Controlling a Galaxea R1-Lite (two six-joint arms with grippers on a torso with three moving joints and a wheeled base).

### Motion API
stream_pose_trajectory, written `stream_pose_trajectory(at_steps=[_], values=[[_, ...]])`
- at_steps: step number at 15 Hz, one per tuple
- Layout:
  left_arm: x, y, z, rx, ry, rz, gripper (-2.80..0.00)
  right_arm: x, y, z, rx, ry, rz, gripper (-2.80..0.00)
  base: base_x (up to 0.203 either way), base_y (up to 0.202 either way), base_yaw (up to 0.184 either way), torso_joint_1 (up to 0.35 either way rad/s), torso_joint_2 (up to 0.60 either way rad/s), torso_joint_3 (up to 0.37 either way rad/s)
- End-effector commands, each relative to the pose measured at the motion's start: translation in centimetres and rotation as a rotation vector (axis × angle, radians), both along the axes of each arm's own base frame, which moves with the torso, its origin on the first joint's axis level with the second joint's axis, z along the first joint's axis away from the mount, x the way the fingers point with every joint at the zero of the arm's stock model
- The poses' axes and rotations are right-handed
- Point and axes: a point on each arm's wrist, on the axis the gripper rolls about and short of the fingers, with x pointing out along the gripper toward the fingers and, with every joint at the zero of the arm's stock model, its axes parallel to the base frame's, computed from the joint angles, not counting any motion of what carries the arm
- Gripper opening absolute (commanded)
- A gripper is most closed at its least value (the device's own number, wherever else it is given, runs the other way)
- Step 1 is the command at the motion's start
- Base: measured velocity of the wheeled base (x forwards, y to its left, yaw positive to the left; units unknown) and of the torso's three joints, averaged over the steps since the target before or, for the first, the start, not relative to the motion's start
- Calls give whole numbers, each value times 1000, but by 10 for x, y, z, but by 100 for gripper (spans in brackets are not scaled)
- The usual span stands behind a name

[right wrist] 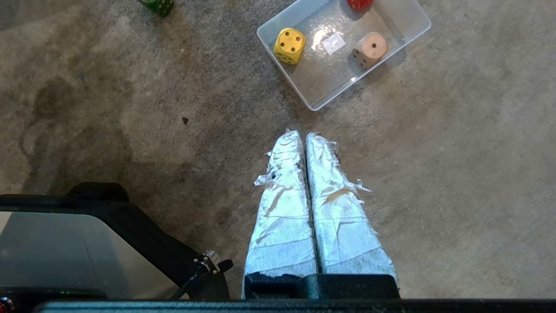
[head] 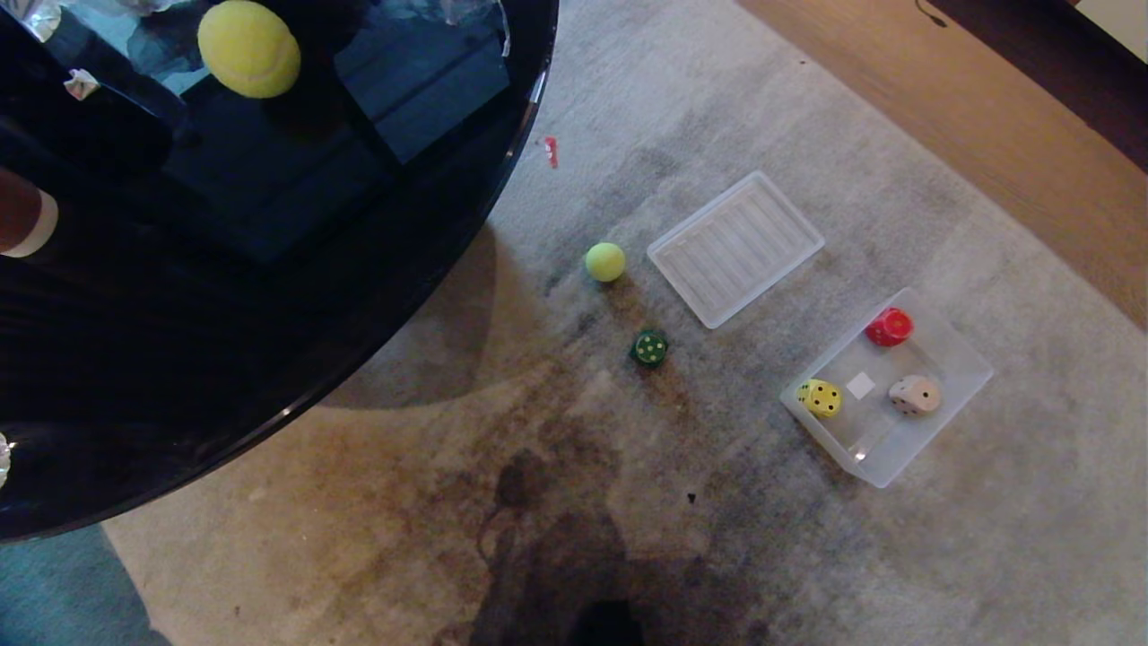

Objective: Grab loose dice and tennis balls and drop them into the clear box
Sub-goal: Find toys out of the box

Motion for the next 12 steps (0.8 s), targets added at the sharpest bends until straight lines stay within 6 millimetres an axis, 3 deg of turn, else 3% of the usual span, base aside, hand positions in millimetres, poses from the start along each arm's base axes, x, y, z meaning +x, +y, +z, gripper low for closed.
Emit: stream_pose_trajectory(at_steps=[1, 12], values=[[0, 0, 0, 0, 0, 1, -280, 0, 0, 0, -1, -1, 0, -280, 0, 0, 0, 2, 5, -46], [0, 0, 0, 1, 1, 1, -280, 0, 0, 0, 47, -2, -16, -280, 0, 0, 0, 0, 0, -4]])
